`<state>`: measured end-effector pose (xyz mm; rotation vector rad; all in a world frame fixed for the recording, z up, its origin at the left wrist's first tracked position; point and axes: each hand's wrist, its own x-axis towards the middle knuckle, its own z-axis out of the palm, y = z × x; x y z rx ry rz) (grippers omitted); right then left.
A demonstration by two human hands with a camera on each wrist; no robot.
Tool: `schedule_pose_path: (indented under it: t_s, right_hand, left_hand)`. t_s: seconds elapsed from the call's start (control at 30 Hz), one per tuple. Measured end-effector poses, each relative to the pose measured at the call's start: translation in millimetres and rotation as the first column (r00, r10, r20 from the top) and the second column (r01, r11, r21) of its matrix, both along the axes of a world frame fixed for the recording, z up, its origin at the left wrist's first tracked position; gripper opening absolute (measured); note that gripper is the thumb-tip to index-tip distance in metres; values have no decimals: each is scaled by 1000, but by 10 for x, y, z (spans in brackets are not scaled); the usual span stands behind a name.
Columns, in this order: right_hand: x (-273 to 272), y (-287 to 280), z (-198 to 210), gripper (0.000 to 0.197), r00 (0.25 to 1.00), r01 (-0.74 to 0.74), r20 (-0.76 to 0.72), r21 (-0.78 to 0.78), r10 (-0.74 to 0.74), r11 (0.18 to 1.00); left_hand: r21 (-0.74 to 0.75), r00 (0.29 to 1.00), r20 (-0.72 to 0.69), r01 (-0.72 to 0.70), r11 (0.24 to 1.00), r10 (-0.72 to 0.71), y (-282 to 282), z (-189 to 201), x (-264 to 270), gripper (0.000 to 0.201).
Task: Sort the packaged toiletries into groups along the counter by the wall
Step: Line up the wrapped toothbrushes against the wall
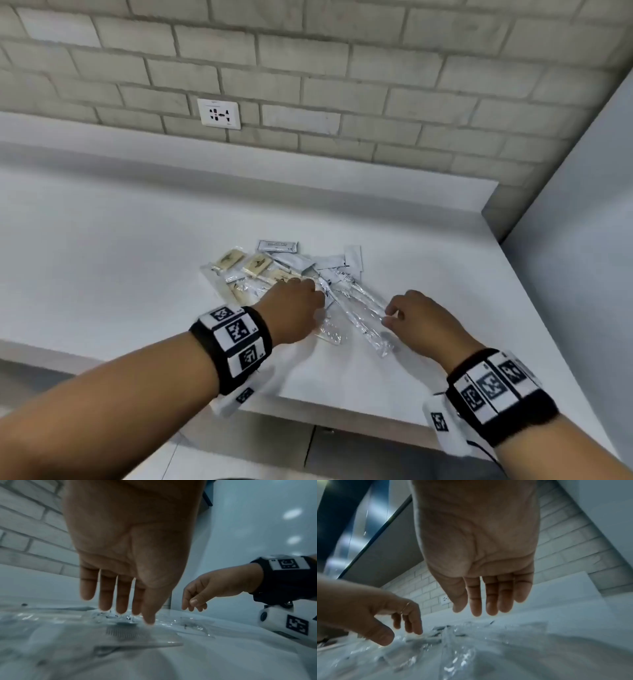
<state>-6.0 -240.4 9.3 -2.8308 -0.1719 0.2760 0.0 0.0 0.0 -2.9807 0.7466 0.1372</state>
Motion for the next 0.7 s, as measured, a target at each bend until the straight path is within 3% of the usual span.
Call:
schedule_pose_path:
  t_s: [0.1, 0.2, 0.27, 0.37, 0.5, 0.6, 0.7]
  right_hand:
    - [95, 191, -62, 35, 994, -108, 4, -135, 109, 985]
    - [120, 407, -123, 48, 969, -233, 8, -297, 246, 926]
    - [142, 470, -147, 43, 963, -251, 0, -380, 271, 891]
    - [163, 521, -143, 26, 975, -220, -56, -331, 213, 918]
    - [202, 477, -67, 28, 988, -144, -78, -184, 131, 972]
    - [265, 346, -18, 27, 997, -68, -33, -159, 63, 985]
    - [301, 219, -80, 13, 1000, -4, -23, -214, -1, 977]
  left_hand:
    - [189, 999, 29, -20, 982, 15, -64, 28, 30, 37]
    - [219, 996, 80, -55, 974, 38, -108, 18, 4, 35]
    - [224, 994, 99, -65, 972, 43, -132, 7, 3, 35]
    - [251, 991, 131, -46, 967, 14, -177, -30, -18, 35]
    - [261, 989, 147, -28, 965, -11, -200, -124, -55, 41]
    - [244, 985, 160, -104, 964, 65, -190, -94, -34, 43]
    - [248, 969, 187, -204, 947, 160, -180, -41, 4, 39]
